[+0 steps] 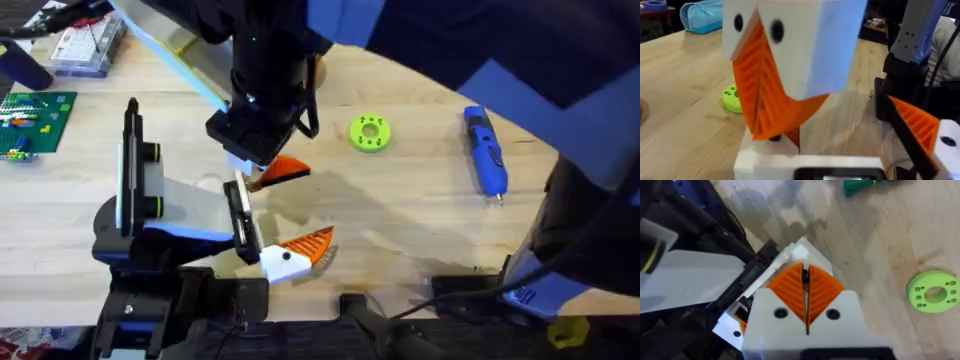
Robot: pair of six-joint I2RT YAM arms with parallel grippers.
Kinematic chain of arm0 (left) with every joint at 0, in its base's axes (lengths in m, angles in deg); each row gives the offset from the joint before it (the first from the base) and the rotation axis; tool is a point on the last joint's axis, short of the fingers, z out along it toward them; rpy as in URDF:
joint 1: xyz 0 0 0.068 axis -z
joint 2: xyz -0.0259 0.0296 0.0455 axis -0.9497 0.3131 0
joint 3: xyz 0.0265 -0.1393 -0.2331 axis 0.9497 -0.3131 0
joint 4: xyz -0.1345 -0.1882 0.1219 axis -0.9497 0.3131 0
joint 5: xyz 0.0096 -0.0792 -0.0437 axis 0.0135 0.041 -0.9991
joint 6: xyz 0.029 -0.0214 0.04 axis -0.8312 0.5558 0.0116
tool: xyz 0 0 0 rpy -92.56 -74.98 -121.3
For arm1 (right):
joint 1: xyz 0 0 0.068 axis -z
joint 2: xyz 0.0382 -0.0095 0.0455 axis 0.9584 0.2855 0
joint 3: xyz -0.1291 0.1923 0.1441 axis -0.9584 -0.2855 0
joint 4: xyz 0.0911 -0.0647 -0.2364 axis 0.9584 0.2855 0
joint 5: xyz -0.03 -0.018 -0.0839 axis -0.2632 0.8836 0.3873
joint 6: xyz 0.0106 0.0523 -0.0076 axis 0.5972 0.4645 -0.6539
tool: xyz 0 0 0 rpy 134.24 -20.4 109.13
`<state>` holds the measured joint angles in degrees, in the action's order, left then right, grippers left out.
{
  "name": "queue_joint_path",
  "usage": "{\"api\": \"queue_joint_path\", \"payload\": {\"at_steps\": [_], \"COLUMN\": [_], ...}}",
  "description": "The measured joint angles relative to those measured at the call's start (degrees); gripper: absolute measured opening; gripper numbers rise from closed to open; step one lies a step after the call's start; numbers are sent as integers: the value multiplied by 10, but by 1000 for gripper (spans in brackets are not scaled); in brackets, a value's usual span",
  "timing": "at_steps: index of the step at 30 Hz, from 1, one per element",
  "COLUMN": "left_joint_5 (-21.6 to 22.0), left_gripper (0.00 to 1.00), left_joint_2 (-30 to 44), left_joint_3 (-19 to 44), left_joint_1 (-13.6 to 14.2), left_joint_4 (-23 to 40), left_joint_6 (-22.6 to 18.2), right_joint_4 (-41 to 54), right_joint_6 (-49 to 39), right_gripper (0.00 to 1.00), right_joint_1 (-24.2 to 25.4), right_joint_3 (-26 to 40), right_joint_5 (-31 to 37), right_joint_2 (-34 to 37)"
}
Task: Pick up the gripper from the table and insert it into the empty holder that is missing its gripper. Then pick up a screw, insert it into the mounting hole, and use the screwdriver to tighten it. Finally, clean up the table by picking up the vegetable and placing it into the bucket.
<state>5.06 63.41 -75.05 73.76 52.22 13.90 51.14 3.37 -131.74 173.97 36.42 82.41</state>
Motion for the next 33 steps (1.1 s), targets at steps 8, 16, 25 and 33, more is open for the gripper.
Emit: {"api": "queue_joint_path", "payload": {"at_steps": [8,16,25,33], "left_joint_5": [2,2,2,2], "left_gripper": [991,991,991,991], "left_joint_2": [0,0,0,0], "left_joint_3": [0,0,0,0], "left_joint_1": [0,0,0,0], "left_joint_4": [0,0,0,0], "left_joint_6": [0,7,13,13], "right_joint_4": [-2,-3,-4,-4], "right_joint_6": [0,0,0,0], "right_gripper": [3,3,3,3], "right_joint_1": [0,0,0,0], "right_joint_3": [0,0,0,0], "right_joint_5": [0,0,0,0], "right_joint_2": [3,9,10,10]}}
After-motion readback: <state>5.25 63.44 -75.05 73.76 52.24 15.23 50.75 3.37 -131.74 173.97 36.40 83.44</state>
